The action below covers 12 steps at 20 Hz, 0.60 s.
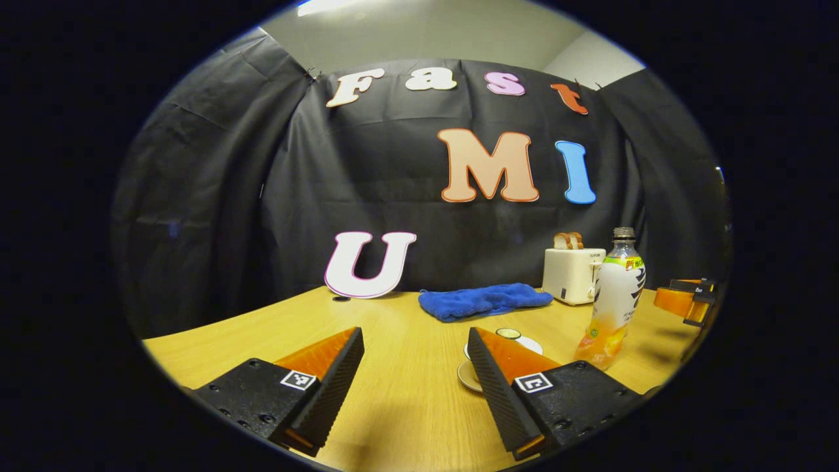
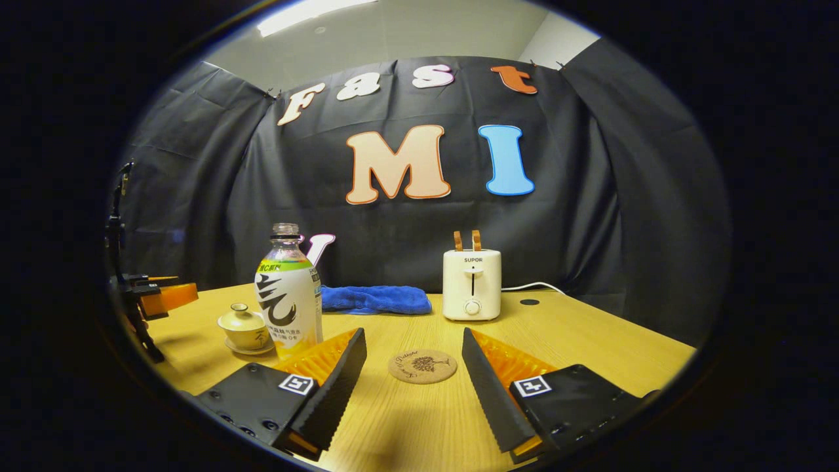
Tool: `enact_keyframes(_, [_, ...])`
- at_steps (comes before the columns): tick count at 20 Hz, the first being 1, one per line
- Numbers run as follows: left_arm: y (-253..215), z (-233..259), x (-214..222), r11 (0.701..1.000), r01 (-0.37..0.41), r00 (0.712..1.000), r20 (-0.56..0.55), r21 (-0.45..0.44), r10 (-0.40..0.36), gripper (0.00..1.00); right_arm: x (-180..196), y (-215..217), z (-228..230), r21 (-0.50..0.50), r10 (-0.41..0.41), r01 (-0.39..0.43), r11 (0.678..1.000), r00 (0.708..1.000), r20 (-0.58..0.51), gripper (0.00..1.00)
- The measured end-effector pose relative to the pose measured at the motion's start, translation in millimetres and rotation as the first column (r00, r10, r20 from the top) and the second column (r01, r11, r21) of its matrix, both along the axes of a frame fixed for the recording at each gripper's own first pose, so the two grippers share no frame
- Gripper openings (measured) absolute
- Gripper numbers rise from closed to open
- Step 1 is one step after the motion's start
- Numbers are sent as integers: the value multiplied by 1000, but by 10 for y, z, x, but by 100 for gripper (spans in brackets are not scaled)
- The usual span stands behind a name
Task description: Open the teacup lid with one hand, grasp the water bottle and pour water into the teacup with the other hand; after pouring, place the water bottle on the coaster and then close the teacup lid.
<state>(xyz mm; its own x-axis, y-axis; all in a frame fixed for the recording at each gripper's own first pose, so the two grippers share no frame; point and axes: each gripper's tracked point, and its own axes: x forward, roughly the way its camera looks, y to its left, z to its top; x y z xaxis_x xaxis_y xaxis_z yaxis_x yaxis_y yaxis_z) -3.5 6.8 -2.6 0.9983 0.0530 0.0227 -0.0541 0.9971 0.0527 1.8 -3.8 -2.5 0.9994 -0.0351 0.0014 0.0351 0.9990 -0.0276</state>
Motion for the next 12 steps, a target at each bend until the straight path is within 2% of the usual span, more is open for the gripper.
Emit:
enact_keyframes(3, [6,-66,34,1000,6,999,-47,8,-6,94,-3,-5,-1,-1,-4,4,1000,1000,1,94])
enact_keyframes(4, [13,-53,28,1000,7,999,-36,5,-7,93,-8,-11,1,0,-7,7,1000,1000,1,99])
enact_keyframes(5, [-4,-6,11,1000,9,1000,-21,2,-9,94,-4,-10,-6,0,-8,8,1000,1000,2,94])
enact_keyframes(8, [-19,-64,47,1000,15,999,-34,9,-15,94,2,-3,5,-1,-7,7,1000,1000,2,94])
enact_keyframes(9, [-51,-62,56,1000,28,999,-35,9,-28,94,4,-10,-1,-1,-10,10,1000,1000,2,99])
enact_keyframes(12, [-107,-51,72,998,60,998,-33,11,-60,94,1,-19,5,-1,-14,14,1000,1000,2,94])
